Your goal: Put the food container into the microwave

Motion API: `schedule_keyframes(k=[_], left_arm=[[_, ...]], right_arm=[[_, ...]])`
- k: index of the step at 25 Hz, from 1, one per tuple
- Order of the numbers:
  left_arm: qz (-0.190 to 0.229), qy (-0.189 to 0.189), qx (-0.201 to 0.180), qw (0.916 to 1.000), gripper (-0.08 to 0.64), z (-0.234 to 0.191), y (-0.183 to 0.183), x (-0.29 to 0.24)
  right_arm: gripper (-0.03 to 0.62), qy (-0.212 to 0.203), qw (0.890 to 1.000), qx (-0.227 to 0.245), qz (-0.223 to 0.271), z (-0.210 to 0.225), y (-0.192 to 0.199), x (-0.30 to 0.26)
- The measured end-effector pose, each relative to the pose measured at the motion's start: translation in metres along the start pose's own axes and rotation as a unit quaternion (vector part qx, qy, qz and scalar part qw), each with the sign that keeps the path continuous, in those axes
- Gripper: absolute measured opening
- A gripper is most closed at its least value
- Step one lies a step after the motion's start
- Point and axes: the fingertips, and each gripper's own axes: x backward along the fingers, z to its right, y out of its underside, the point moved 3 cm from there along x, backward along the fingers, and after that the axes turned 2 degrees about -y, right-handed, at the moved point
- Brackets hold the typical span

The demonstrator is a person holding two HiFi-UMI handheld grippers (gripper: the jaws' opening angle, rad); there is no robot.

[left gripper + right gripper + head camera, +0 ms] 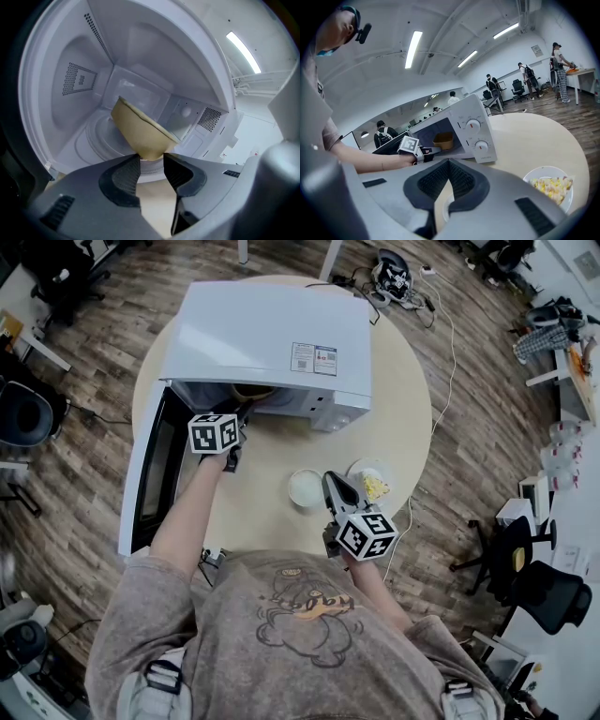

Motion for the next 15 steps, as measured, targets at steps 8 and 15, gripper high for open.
schedule_keyframes(k=[8,15], left_arm=[[-0.001,0.013,0.011,0.9999,0.108,0.0040,0.0001,-0.0004],[-0.005,0.019,0.024,0.9995,0.063,0.0039,0.0038,-0.0002]], right_arm=[[0.000,0.002,1.000,-0.001,0.000,0.0016,-0.0007,0.0010],[0.002,0.001,1.000,0.000,-0.001,0.0020,0.0001,0.0004]])
